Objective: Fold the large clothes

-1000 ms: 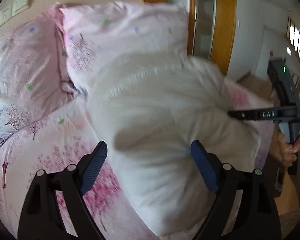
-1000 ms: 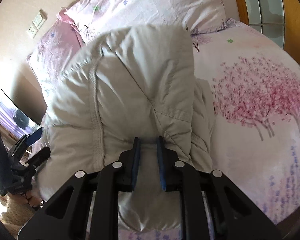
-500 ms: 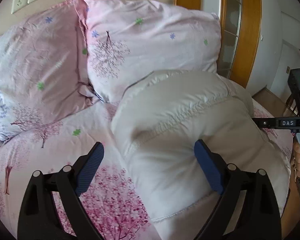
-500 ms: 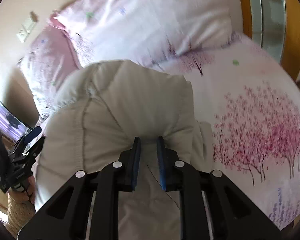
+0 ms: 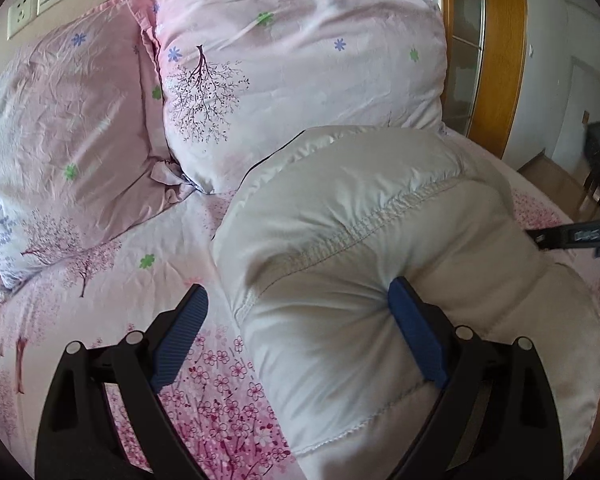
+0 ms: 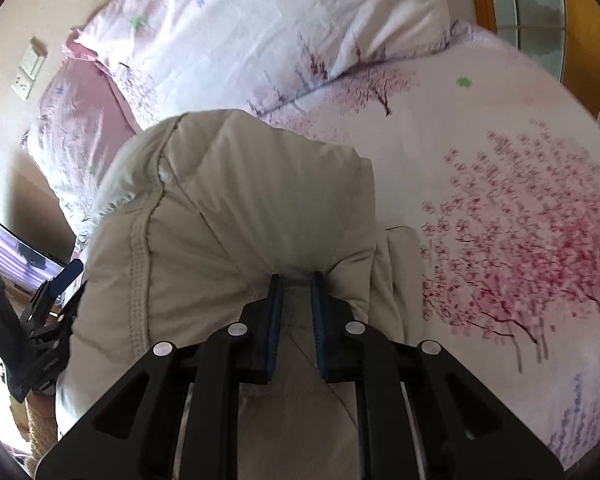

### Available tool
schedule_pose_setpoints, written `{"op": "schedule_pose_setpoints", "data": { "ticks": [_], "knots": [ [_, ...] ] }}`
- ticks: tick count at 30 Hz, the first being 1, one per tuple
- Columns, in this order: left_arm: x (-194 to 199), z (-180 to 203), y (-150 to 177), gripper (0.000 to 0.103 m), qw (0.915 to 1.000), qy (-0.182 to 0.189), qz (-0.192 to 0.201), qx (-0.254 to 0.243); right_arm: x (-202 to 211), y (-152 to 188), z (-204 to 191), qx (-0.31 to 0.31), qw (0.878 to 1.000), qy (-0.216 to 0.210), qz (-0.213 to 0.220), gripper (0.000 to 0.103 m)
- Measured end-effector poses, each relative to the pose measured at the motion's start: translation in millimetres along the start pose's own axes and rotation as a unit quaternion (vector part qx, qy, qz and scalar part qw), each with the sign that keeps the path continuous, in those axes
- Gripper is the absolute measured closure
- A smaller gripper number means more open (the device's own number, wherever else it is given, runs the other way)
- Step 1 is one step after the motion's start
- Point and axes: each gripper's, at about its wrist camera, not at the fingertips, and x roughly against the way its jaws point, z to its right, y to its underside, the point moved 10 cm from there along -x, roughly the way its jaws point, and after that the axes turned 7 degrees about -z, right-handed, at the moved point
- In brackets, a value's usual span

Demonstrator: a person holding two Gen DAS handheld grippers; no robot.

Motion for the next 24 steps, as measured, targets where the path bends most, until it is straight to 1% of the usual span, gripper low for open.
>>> {"op": "schedule_pose_setpoints", "data": {
  "ticks": [3,5,8,11,14,18,20,24],
  "knots": [
    [-0.4,-1.2,0.8,0.011,1.0000,-0.001,-0.001,0.001,27.8,14.0,-11.1,0.011,0.999,-0.038,0.029,0.090],
    [-0.6,-1.3,0.8,0.011,1.0000,-0.001,-0.002,0.002,43.5,26.1,-16.7,0.021,0.997,-0.052,0.044,0.090],
    [-0.4,-0.8,0.4,0.011,1.0000,-0.004,-0.002,0.001,57.3,47.1,-19.2,0.036,0.997,-0.054,0.052,0.090],
    [-0.1,-0.3,0.2,0.011,1.0000,-0.009,-0.001,0.000,59.0,64.0,-15.0,0.037,0.997,-0.051,0.052,0.090],
    [0.4,1.4,0.1,0.011,0.9998,-0.018,0.000,-0.004,50.0,75.3,-7.7,0.026,0.998,-0.050,0.043,0.089],
    [1.2,7.4,-0.7,0.011,0.9996,-0.024,0.005,-0.012,18.3,87.1,8.5,0.001,1.000,-0.017,0.005,0.092],
    [2.1,10.2,-1.7,0.011,0.9995,-0.028,0.011,-0.014,8.8,88.7,10.9,-0.003,1.000,-0.016,0.001,0.092],
    [10.8,7.0,-4.0,0.012,0.9992,-0.023,0.031,-0.004,1.5,87.3,14.9,-0.021,0.999,-0.034,-0.003,0.093]
  ]
}}
